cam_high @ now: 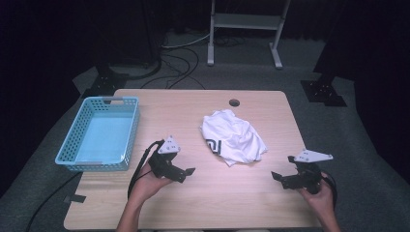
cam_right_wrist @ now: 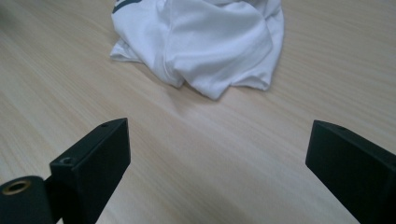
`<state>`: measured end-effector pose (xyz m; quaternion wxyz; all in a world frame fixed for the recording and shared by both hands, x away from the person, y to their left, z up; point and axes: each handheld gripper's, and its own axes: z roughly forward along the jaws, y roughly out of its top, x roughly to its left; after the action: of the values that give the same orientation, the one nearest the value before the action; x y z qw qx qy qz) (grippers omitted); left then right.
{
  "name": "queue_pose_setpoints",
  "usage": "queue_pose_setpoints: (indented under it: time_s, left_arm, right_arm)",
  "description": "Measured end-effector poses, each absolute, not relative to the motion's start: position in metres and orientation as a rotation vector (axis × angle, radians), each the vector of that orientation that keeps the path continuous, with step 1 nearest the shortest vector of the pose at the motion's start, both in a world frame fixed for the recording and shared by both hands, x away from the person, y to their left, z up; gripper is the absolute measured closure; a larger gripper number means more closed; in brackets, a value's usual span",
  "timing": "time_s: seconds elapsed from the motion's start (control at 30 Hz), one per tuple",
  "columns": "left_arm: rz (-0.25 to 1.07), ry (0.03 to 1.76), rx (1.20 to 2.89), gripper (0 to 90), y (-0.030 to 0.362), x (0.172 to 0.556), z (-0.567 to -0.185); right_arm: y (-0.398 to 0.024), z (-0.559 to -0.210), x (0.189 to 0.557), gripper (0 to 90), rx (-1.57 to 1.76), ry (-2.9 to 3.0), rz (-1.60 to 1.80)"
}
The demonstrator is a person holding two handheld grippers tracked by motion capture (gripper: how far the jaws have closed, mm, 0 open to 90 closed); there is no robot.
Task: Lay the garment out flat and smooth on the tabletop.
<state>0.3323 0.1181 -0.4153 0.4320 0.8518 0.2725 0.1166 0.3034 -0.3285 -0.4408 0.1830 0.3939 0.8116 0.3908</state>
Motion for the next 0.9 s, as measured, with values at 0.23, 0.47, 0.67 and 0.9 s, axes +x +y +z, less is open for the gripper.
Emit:
queue_pose_setpoints:
  time_s: [0.23, 0.47, 0.67, 0.9]
  left_arm:
    - [0.295, 0.665, 2.147, 3.3, 0.121, 0.335, -0.412]
    - [0.280, 0.668, 2.137, 3.2, 0.127, 0.331, -0.412]
    - [0.282, 0.664, 2.143, 3.2, 0.130, 0.329, -0.412]
    - [0.272, 0.665, 2.142, 3.2, 0.131, 0.328, -0.414]
  right_arm:
    - [-0.302, -0.425, 0.325, 6.2, 1.035, 2.333, 1.083]
    - [-0.260, -0.425, 0.361, 7.9, 0.986, 2.428, 1.031]
    - [-0.233, -0.429, 0.394, 8.6, 1.020, 2.468, 1.019]
    - [-0.211, -0.438, 0.432, 27.3, 1.111, 2.553, 0.980]
